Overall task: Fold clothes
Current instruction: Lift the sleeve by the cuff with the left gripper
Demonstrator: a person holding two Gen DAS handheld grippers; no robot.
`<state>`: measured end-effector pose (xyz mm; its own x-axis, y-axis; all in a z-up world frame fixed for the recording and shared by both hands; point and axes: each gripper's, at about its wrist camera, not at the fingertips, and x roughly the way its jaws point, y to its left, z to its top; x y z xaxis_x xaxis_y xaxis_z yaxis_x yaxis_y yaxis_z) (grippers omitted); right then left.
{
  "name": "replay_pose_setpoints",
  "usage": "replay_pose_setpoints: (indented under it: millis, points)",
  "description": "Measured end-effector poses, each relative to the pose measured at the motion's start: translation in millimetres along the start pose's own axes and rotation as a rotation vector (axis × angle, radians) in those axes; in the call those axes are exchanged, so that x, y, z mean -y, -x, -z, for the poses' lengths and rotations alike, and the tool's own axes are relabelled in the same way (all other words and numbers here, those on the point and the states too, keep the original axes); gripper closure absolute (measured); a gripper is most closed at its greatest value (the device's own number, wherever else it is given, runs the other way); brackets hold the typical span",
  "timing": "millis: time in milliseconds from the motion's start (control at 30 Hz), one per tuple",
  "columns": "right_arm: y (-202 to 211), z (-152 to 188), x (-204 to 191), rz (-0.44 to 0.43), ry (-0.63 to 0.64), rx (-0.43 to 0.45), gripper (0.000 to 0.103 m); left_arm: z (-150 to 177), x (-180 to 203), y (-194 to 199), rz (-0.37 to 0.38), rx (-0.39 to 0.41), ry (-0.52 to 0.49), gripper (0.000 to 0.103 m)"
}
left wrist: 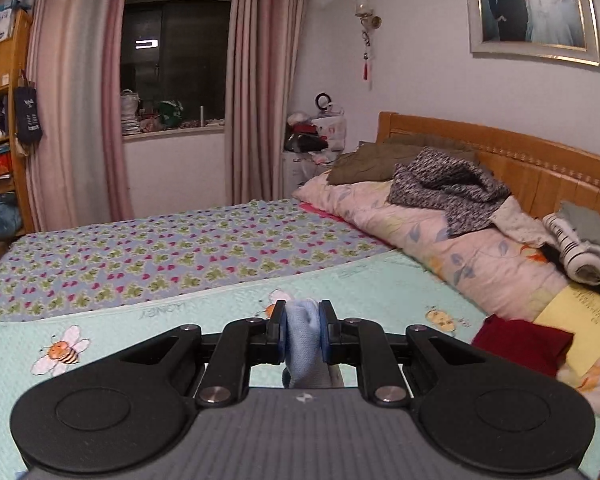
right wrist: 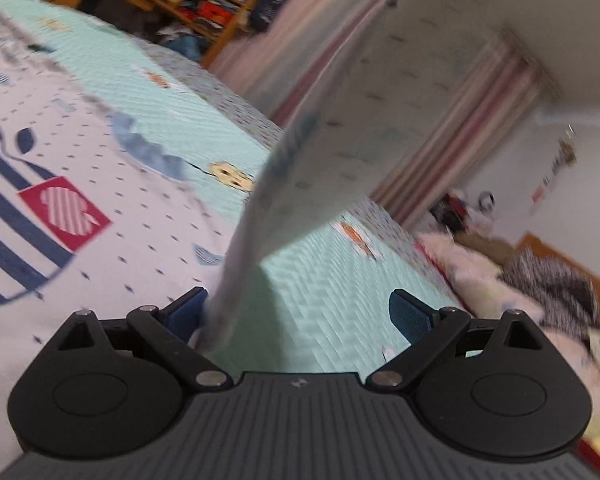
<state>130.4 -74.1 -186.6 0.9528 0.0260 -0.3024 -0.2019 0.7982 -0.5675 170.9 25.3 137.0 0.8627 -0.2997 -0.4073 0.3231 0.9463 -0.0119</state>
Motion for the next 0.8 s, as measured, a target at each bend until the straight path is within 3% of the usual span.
replay_pose_setpoints:
  millis: [167, 400, 600, 800]
  points:
    - [-6, 9, 10, 0.005, -0.062, -0.058, 0.006, 43, -42, -22, -0.120, -0.075, 0.080, 0.086]
    - [-7, 18, 3, 0.006, -0.035, -0.075, 0.006, 154, -143, -52, -0.288, -0.297, 0.261, 0.086]
    - [-6, 18, -1, 0.017, -0.011, -0.075, 0.006, 238, -197, -62, -0.325, -0.447, 0.326, 0.085]
    - [-1, 18, -2, 0.046, 0.022, -0.065, 0.006, 268, -202, -69, -0.357, -0.499, 0.292, 0.083]
